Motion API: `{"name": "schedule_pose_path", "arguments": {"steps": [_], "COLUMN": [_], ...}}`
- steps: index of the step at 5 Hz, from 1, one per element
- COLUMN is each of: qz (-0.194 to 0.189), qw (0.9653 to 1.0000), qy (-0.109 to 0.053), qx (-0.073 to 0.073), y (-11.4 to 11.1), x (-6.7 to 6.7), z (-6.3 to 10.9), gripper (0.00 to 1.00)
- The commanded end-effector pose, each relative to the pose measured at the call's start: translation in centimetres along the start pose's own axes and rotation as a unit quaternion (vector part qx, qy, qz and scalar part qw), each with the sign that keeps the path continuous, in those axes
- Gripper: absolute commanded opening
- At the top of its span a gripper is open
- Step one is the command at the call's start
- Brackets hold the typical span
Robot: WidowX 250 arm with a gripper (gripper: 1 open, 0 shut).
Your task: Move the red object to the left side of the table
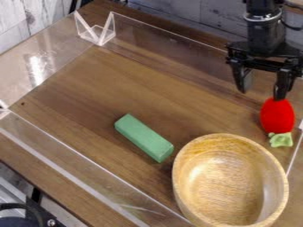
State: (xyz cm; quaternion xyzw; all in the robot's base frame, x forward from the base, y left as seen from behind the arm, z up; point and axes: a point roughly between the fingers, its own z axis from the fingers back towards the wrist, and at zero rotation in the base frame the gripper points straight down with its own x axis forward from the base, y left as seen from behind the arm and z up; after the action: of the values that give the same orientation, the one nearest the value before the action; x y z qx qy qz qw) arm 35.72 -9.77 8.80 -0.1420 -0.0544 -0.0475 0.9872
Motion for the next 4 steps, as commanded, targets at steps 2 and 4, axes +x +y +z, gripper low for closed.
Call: {"name": "schedule_pose_path", "arguments": {"steps": [2, 4], "qz": [-0.009, -0.009], "qw": [0.9994, 0.9996], "qy": [-0.033, -0.024], "qx": [-0.005, -0.007], "y": [0.1, 0.2], "x": [0.9, 0.7], "z": [1.3, 0.0], "gripper": [1.0, 1.0]}}
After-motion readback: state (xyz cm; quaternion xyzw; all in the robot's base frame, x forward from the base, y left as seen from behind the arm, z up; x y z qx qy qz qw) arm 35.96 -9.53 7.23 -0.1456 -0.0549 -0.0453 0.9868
